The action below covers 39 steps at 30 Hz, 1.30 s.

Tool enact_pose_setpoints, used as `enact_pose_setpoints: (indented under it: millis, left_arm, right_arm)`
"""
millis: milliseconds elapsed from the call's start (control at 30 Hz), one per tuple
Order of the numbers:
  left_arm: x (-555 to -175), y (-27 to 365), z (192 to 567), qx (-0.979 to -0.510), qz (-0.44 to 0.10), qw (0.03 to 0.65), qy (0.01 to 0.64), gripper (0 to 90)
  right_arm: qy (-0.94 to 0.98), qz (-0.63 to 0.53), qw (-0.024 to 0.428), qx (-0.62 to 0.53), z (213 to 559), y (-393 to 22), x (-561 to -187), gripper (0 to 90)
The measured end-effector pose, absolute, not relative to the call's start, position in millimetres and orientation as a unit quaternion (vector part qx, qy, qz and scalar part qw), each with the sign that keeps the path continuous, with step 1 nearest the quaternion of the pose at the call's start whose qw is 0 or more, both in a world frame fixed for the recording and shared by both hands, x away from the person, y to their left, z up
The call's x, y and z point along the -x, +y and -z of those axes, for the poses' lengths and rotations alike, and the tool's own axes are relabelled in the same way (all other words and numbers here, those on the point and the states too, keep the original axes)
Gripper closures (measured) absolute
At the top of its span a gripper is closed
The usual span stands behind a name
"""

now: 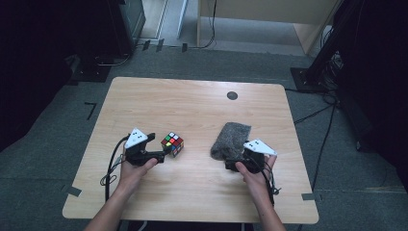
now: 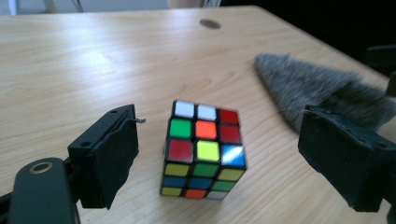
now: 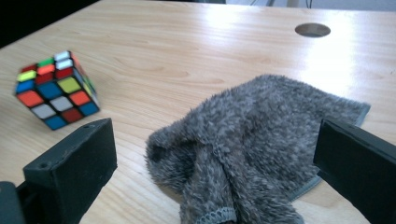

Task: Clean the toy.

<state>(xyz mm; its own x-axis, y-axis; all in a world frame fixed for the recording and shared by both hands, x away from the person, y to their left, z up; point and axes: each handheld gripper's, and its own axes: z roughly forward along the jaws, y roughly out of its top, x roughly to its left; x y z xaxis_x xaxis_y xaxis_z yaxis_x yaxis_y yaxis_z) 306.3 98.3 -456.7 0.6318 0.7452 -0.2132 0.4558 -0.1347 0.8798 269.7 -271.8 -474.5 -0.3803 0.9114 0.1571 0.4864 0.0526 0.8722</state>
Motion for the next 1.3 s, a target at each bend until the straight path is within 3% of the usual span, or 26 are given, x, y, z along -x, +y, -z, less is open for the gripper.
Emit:
enact_pose_setpoints:
  millis: [200,567,1300]
  left_arm:
    - [-296.1,111.2,438.8,-0.732,-0.153,0.529,0.402,12.3]
    - [-274.3,156.8,441.4,-0.714,-0.183,0.519,0.434,12.4]
    - [-239.4,239.7,480.4,-0.717,-0.196,0.452,0.493,12.2]
  right_arm:
    - [0.691,-0.463,0.237,-0.502,457.3,-285.2,-260.0,0.0]
    - [0.687,-0.446,0.255,-0.514,449.2,-329.3,-231.8,0.0]
    - [0.678,-0.382,0.265,-0.569,483.6,-405.5,-187.4,0.0]
